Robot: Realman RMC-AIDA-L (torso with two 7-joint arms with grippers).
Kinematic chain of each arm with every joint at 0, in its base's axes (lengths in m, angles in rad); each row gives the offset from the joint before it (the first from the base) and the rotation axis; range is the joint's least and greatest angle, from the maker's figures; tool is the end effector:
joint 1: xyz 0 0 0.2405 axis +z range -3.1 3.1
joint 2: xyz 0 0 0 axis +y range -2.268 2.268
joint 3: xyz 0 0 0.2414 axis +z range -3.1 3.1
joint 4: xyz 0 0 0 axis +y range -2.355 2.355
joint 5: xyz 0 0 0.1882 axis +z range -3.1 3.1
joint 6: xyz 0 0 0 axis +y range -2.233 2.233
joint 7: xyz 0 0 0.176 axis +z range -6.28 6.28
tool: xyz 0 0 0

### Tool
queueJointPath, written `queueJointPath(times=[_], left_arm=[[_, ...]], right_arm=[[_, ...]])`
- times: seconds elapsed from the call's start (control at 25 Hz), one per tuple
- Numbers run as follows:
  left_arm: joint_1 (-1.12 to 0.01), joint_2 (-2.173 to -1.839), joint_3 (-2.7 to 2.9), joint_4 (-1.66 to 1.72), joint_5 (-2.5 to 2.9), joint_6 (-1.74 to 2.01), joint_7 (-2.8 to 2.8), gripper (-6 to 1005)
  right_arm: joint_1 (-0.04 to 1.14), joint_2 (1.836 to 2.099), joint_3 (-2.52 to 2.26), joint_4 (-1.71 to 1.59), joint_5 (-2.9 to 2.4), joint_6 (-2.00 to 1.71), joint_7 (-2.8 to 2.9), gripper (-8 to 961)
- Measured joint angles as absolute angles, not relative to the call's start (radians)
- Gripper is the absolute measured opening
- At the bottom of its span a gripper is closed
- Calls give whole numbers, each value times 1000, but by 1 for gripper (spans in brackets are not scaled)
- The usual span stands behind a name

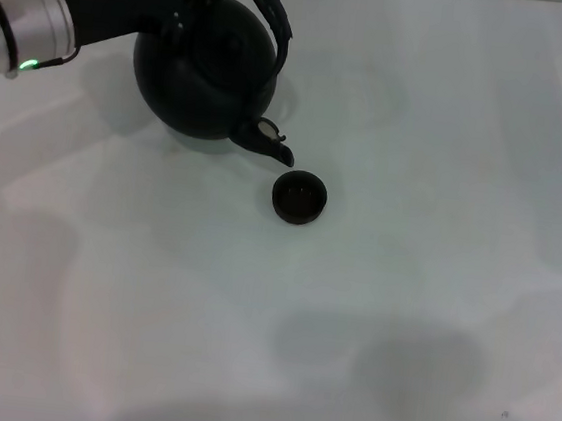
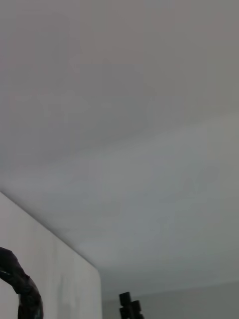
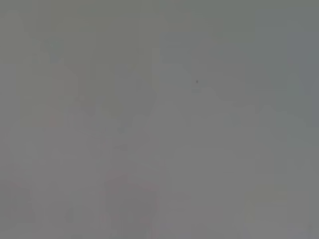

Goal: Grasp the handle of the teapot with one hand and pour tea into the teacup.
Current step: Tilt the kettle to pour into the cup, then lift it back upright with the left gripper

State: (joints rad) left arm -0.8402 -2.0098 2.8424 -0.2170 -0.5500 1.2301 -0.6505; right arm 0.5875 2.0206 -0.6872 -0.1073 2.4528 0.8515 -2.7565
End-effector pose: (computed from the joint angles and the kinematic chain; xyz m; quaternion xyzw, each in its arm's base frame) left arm -0.2138 0.4003 -0.0279 -0.9195 -0.0563 -0.2143 0.3247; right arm 0.3344 0.4031 0.0542 -0.6636 0.3155 0.2391 0.6347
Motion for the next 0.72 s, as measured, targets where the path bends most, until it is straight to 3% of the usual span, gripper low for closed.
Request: queueJointPath(times=[0.72], left_arm=[[-894, -2025, 2842, -224, -468, 1175, -625, 135]], right_arm=[[596, 2021, -687, -107, 2453, 851, -2756, 840]])
